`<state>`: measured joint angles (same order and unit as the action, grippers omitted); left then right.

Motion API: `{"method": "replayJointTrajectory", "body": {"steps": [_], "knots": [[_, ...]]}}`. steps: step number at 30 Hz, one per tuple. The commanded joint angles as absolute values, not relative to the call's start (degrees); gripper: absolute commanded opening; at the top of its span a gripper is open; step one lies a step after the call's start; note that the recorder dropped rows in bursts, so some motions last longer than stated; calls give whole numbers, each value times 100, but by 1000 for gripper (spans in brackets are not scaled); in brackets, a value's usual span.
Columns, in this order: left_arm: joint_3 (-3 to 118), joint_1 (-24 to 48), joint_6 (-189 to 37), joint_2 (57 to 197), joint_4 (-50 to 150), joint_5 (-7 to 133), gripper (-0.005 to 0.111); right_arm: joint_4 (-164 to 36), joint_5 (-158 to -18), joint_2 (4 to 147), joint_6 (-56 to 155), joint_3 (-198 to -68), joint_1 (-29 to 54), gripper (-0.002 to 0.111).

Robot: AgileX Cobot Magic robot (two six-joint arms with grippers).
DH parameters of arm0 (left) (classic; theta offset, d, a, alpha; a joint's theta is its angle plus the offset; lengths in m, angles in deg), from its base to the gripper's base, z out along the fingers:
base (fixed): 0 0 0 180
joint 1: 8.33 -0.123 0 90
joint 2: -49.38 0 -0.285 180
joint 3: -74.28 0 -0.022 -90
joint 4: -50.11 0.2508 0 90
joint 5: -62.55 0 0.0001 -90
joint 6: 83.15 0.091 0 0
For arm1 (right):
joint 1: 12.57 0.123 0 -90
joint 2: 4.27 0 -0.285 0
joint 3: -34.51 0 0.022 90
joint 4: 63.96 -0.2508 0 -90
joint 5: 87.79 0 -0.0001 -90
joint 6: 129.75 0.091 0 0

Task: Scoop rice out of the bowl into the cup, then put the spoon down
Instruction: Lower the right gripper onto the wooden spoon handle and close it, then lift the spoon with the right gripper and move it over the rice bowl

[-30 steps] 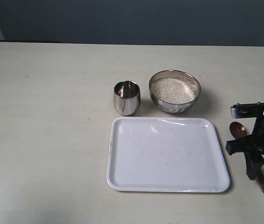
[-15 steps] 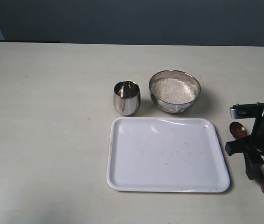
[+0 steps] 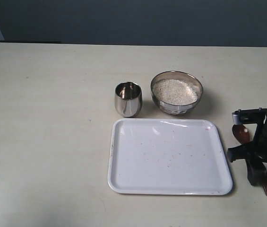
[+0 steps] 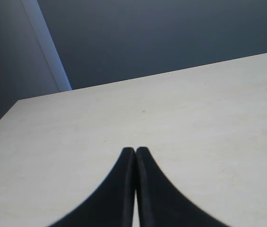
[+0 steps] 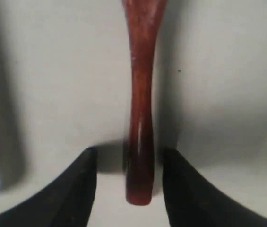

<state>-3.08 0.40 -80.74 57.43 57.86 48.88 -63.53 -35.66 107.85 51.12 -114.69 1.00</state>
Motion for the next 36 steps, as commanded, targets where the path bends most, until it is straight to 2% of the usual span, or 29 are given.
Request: {"method": "replayJointTrajectory", "body": {"steps": [1, 4, 6, 9, 10, 19, 24, 28, 31, 36], "knots": [[-294, 32, -8110, 5717, 5787, 4892, 1, -6299, -3634, 10810, 5178, -11423, 117, 43], [-294, 32, -8110, 5717, 5787, 4892, 1, -6299, -3645, 10810, 5177, -11423, 117, 43], [-294, 32, -8110, 5717, 5787, 4892, 1, -6299, -3645, 10810, 5180, -11423, 117, 37], [-294, 32, -8110, 5717, 5787, 4892, 1, -6318, -3645, 10810, 5180, -11423, 117, 16], [-294, 32, -8110, 5717, 5787, 4892, 1, -6318, -3634, 10810, 5180, -11423, 117, 1], [-294, 32, -8110, 5717, 5787, 4892, 1, -6282, -3420, 10419, 5190, -11540, 117, 0], [-294, 32, -8110, 5717, 5787, 4892, 1, -5235, -2017, 10093, 5190, -12644, 117, 0], [-294, 32, -8110, 5717, 5787, 4892, 1, -5093, -1783, 10093, 4815, -13737, 117, 0], [-294, 32, -8110, 5717, 5787, 4892, 1, -4631, -1783, 10105, 4736, -14289, 434, 0], [-294, 32, -8110, 5717, 5787, 4892, 1, -3434, -1783, 10303, 4459, -14367, 1263, 0]]}}
